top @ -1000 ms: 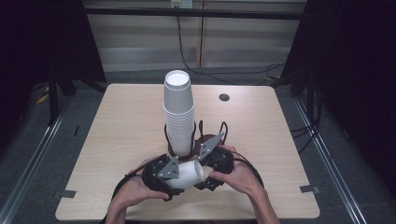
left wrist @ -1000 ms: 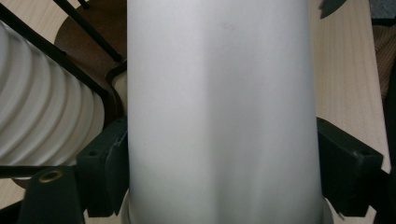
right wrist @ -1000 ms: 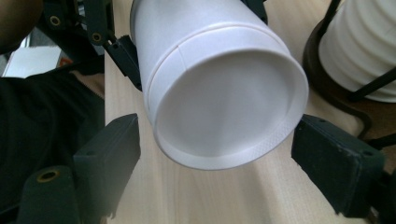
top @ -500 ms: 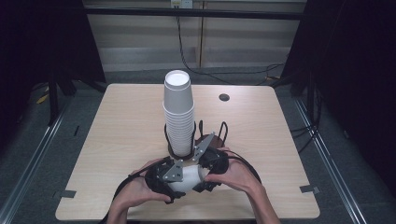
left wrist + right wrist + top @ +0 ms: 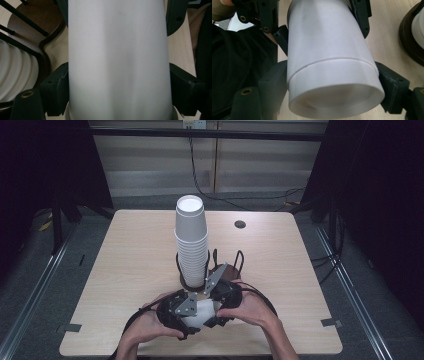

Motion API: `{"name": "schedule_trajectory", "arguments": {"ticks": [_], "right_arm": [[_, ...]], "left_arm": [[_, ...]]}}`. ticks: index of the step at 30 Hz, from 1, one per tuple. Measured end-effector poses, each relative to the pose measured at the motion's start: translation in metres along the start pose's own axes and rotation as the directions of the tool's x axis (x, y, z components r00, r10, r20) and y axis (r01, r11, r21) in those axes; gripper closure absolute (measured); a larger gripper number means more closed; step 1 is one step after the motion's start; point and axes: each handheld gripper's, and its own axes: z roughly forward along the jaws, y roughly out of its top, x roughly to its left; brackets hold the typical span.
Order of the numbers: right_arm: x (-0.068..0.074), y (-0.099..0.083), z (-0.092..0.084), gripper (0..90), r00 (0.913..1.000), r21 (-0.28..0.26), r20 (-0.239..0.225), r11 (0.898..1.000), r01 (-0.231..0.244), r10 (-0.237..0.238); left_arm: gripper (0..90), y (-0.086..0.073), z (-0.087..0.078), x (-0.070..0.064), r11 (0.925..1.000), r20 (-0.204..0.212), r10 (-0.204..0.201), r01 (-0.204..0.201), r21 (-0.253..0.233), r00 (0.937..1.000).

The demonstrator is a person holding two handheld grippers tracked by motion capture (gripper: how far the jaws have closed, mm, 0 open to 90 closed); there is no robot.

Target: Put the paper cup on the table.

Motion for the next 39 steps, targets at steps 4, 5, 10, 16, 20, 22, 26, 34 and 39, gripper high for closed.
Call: {"name": "schedule_trajectory", "arguments": {"ticks": [4,5,10,16,20,22,26,34,39], "right_arm": [[0.000,0.000,-0.001,23.2,0.9998,-0.013,0.004,1.000,0.021,-0.021],[0.001,0.000,-0.001,23.4,0.9998,-0.011,0.006,1.000,0.017,-0.016],[0.001,0.000,-0.001,23.9,0.9998,-0.009,0.018,1.000,0.001,0.000],[0.002,0.001,-0.003,24.0,0.9997,-0.024,0.026,1.000,0.004,-0.004],[0.003,0.003,-0.005,24.0,0.9995,-0.024,0.031,1.000,0.010,-0.009],[0.004,0.003,-0.005,24.0,0.9994,-0.023,0.033,1.000,0.012,-0.011],[0.004,0.003,-0.007,24.0,0.9992,-0.021,0.038,1.000,-0.013,0.014],[0.004,0.003,-0.008,24.1,0.9986,-0.032,0.050,0.999,-0.012,0.013],[0.003,0.000,-0.008,24.1,0.9983,-0.028,0.057,1.000,-0.010,0.011]], "left_arm": [[17.3,-0.001,0.000,0.000,1.0000,0.009,0.001,-0.001,-0.010,1.0000],[17.2,-0.001,0.000,0.000,0.9999,0.007,0.002,-0.002,-0.013,1.0000],[16.1,-0.002,0.000,0.002,0.9999,-0.005,0.002,-0.002,-0.015,1.0000],[15.0,-0.003,-0.005,0.002,0.9989,-0.014,-0.002,0.001,-0.048,0.9999],[15.1,-0.004,-0.009,0.004,0.9969,-0.006,-0.010,0.010,-0.079,0.9999],[15.4,-0.005,-0.010,0.004,0.9946,-0.013,-0.016,0.014,-0.103,0.9998],[15.4,-0.008,-0.012,0.005,0.9918,-0.019,-0.016,0.013,-0.127,0.9997],[15.5,-0.009,-0.017,0.006,0.9858,-0.025,-0.031,0.026,-0.166,0.9992],[16.0,-0.013,-0.028,0.006,0.9603,-0.028,-0.046,0.037,-0.276,0.9985]]}}
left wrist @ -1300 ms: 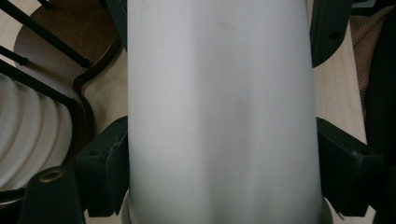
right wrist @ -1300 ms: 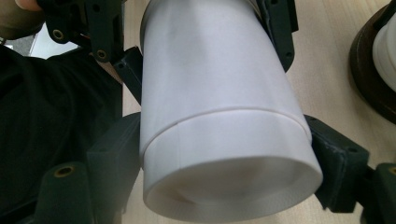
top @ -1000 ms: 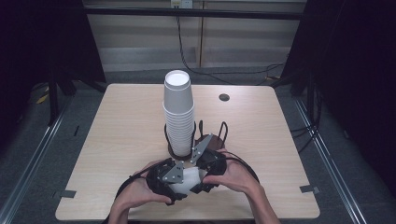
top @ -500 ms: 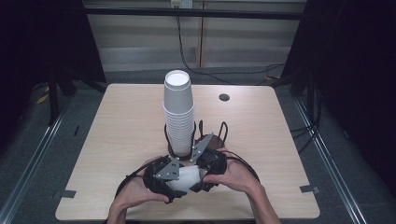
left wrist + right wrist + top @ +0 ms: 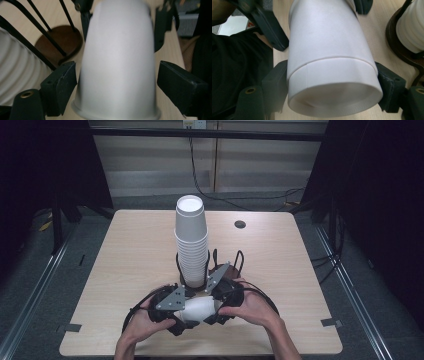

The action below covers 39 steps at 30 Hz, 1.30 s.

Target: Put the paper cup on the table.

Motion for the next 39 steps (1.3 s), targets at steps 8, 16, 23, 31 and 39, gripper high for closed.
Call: {"name": "schedule_trajectory", "arguments": {"ticks": [8,16,23,31,39], "right_arm": [[-0.002,-0.006,-0.008,23.9,0.9996,-0.030,0.008,0.999,-0.026,0.026],[-0.008,-0.024,-0.023,23.7,0.9967,-0.097,0.037,0.993,-0.068,0.072],[-0.006,-0.033,-0.034,23.6,0.9941,-0.172,0.053,0.982,-0.084,0.094],[-0.008,-0.042,-0.030,23.6,0.9912,-0.238,0.050,0.965,-0.108,0.123],[-0.008,-0.047,-0.025,23.5,0.9877,-0.316,0.038,0.940,-0.132,0.152]], "left_arm": [[15.8,-0.004,-0.011,0.003,0.9983,-0.026,-0.025,0.024,-0.053,0.9994],[15.6,-0.014,-0.019,0.007,0.9885,-0.054,-0.100,0.093,-0.119,0.9935],[15.6,-0.021,-0.021,0.006,0.9740,-0.047,-0.137,0.125,-0.189,0.9895],[15.6,-0.030,-0.019,0.002,0.9630,-0.057,-0.173,0.156,-0.219,0.9833],[15.5,-0.036,-0.019,0.001,0.9515,-0.062,-0.206,0.186,-0.246,0.9765]]}}
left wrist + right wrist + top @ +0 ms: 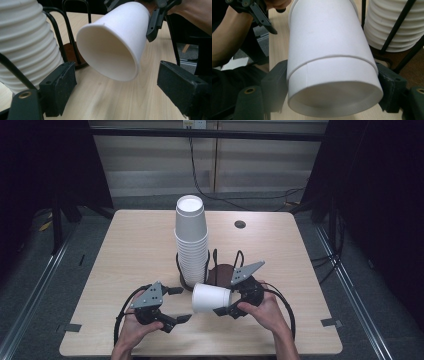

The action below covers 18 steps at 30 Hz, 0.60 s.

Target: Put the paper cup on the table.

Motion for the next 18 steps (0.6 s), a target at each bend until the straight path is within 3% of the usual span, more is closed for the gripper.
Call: {"name": "schedule_trajectory", "arguments": {"ticks": [5,9,18], "right_arm": [[0.001,-0.003,0.001,23.5,1.0000,-0.068,-0.007,0.998,-0.002,0.001],[0.002,-0.006,0.004,23.4,0.9997,-0.099,-0.023,0.995,-0.006,0.004],[0.004,-0.016,0.006,23.4,0.9999,-0.172,-0.012,0.985,-0.002,0.000]], "left_arm": [[15.5,-0.003,-0.001,0.000,0.9997,-0.004,-0.010,0.010,-0.023,0.9999],[15.5,-0.005,-0.003,-0.001,0.9994,-0.015,-0.013,0.012,-0.031,0.9998],[15.5,-0.006,-0.003,-0.003,0.9987,-0.019,-0.009,0.009,-0.050,0.9998]]}}
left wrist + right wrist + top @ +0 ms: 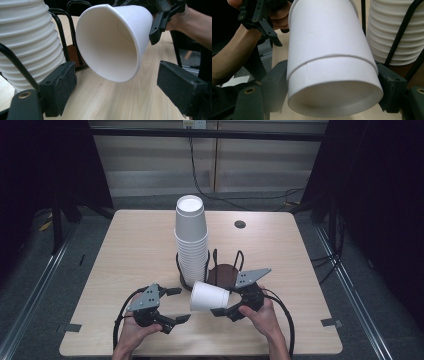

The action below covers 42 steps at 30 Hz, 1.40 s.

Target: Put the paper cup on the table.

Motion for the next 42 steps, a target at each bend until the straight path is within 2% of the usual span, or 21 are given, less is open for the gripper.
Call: {"name": "schedule_trajectory", "arguments": {"ticks": [6,11,14,17,18,24,28,32,35,38,40,42], "right_arm": [[0.000,-0.003,0.002,23.4,0.9998,-0.043,-0.020,0.999,0.006,-0.007],[-0.001,-0.005,0.003,23.4,0.9999,-0.072,-0.012,0.997,0.009,-0.010],[0.000,-0.007,0.002,23.4,0.9993,-0.118,-0.032,0.993,0.018,-0.022],[0.001,-0.007,0.003,23.3,0.9982,-0.135,-0.054,0.991,0.019,-0.026],[0.001,-0.008,0.003,23.3,0.9978,-0.146,-0.058,0.989,0.024,-0.033],[0.004,-0.008,0.004,23.3,0.9956,-0.183,-0.077,0.982,0.040,-0.055],[0.005,-0.008,0.005,23.3,0.9941,-0.187,-0.086,0.981,0.048,-0.066],[0.005,-0.008,0.006,23.4,0.9930,-0.187,-0.094,0.981,0.053,-0.072],[0.005,-0.009,0.006,23.4,0.9928,-0.181,-0.097,0.982,0.053,-0.071],[0.004,-0.010,0.008,23.4,0.9929,-0.182,-0.097,0.982,0.050,-0.068],[0.004,-0.010,0.009,23.4,0.9922,-0.182,-0.103,0.982,0.051,-0.071],[0.004,-0.010,0.010,23.4,0.9919,-0.179,-0.104,0.982,0.054,-0.074]], "left_arm": [[15.6,0.001,0.004,-0.003,0.9997,-0.004,0.001,-0.001,-0.026,1.0000],[15.6,0.001,0.004,-0.002,0.9994,0.002,-0.005,0.005,-0.034,1.0000],[15.5,0.001,0.003,-0.002,0.9991,0.006,-0.008,0.008,-0.041,1.0000],[15.5,0.001,0.003,-0.002,0.9990,0.012,-0.014,0.015,-0.042,0.9998],[15.5,0.001,0.003,-0.002,0.9982,0.030,-0.013,0.015,-0.057,0.9995],[15.5,0.001,0.004,-0.002,0.9969,0.030,-0.019,0.021,-0.076,0.9994],[15.7,0.001,0.006,-0.002,0.9952,0.040,-0.017,0.021,-0.095,0.9990],[15.5,0.003,0.007,-0.001,0.9948,0.030,-0.011,0.014,-0.100,0.9995],[15.3,0.005,0.007,0.001,0.9916,0.046,-0.013,0.019,-0.128,0.9989],[14.9,0.008,0.008,0.004,0.9940,0.045,-0.005,0.010,-0.109,0.9990],[12.3,0.010,0.009,0.004,0.9926,0.052,-0.001,0.008,-0.121,0.9987],[8.4,0.011,0.010,0.006,0.9933,0.040,-0.001,0.006,-0.115,0.9992]]}}
